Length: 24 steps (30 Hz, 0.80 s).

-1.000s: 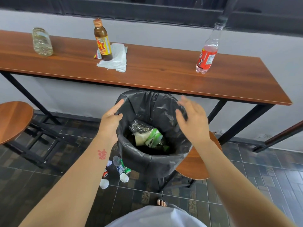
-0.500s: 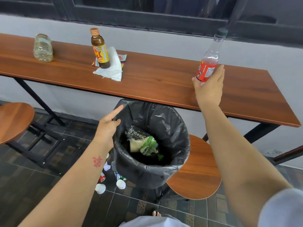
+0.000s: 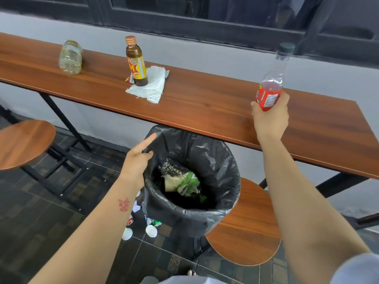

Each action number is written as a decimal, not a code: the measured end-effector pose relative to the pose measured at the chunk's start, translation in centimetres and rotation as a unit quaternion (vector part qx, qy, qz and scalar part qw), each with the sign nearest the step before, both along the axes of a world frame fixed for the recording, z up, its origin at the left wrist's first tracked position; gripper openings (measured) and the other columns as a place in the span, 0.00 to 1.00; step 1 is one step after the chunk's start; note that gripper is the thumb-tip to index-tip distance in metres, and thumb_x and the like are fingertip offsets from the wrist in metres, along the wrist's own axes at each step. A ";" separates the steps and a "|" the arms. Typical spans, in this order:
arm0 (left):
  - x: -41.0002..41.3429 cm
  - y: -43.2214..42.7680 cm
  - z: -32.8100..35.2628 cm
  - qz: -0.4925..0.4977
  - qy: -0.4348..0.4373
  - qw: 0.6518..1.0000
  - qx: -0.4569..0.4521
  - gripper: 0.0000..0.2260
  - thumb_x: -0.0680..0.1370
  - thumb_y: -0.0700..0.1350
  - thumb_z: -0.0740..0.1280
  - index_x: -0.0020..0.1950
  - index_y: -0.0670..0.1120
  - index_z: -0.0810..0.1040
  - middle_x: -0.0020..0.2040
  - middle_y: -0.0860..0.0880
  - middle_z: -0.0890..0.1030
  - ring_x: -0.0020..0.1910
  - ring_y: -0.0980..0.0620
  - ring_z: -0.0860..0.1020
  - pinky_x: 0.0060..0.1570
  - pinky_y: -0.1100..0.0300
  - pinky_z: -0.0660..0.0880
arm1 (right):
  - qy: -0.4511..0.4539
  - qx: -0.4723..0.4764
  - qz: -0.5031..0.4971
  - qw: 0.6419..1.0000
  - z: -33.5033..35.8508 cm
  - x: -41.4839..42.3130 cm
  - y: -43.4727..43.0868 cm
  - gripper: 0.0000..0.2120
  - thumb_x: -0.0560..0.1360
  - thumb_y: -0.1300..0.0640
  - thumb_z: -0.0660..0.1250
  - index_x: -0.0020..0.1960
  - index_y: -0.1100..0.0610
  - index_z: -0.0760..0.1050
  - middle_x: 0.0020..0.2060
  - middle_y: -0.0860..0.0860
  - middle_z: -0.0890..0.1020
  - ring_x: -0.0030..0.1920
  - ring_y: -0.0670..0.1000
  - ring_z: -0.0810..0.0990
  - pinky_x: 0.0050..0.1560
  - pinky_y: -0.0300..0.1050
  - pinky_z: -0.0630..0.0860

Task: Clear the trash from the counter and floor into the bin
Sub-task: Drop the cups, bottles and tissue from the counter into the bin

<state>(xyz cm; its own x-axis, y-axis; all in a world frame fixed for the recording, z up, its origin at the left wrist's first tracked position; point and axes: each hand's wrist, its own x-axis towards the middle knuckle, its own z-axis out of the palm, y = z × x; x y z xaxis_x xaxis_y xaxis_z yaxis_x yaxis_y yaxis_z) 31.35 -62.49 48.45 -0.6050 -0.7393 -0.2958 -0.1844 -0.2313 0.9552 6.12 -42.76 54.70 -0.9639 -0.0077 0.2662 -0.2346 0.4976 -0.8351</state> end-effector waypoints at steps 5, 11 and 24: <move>1.1 -0.5 -0.3 0.015 0.004 1.000 0.010 0.26 0.81 0.31 0.58 0.61 0.61 0.81 0.72 0.57 0.72 0.72 0.54 0.67 0.71 0.49 0.65 | 0.007 -0.029 0.061 0.998 0.1 3.5 -1.2 0.33 0.72 0.47 0.73 0.71 0.52 0.62 0.63 0.48 0.76 0.61 0.48 0.77 0.61 0.46 0.75; 3.9 -3.2 -0.5 0.025 0.020 0.999 0.007 0.26 0.81 0.30 0.58 0.63 0.59 0.80 0.71 0.56 0.72 0.72 0.54 0.67 0.71 0.51 0.65 | -0.006 -0.032 0.181 0.983 -0.4 10.8 -4.9 0.33 0.71 0.48 0.75 0.69 0.50 0.63 0.60 0.46 0.78 0.57 0.46 0.79 0.58 0.46 0.78; 12.5 -14.8 0.9 0.001 0.029 1.000 0.000 0.27 0.80 0.29 0.58 0.61 0.60 0.81 0.71 0.56 0.72 0.71 0.55 0.67 0.68 0.60 0.64 | 0.003 0.345 0.348 0.872 -7.2 23.1 -15.7 0.30 0.73 0.48 0.72 0.69 0.51 0.61 0.62 0.52 0.76 0.58 0.55 0.78 0.55 0.49 0.77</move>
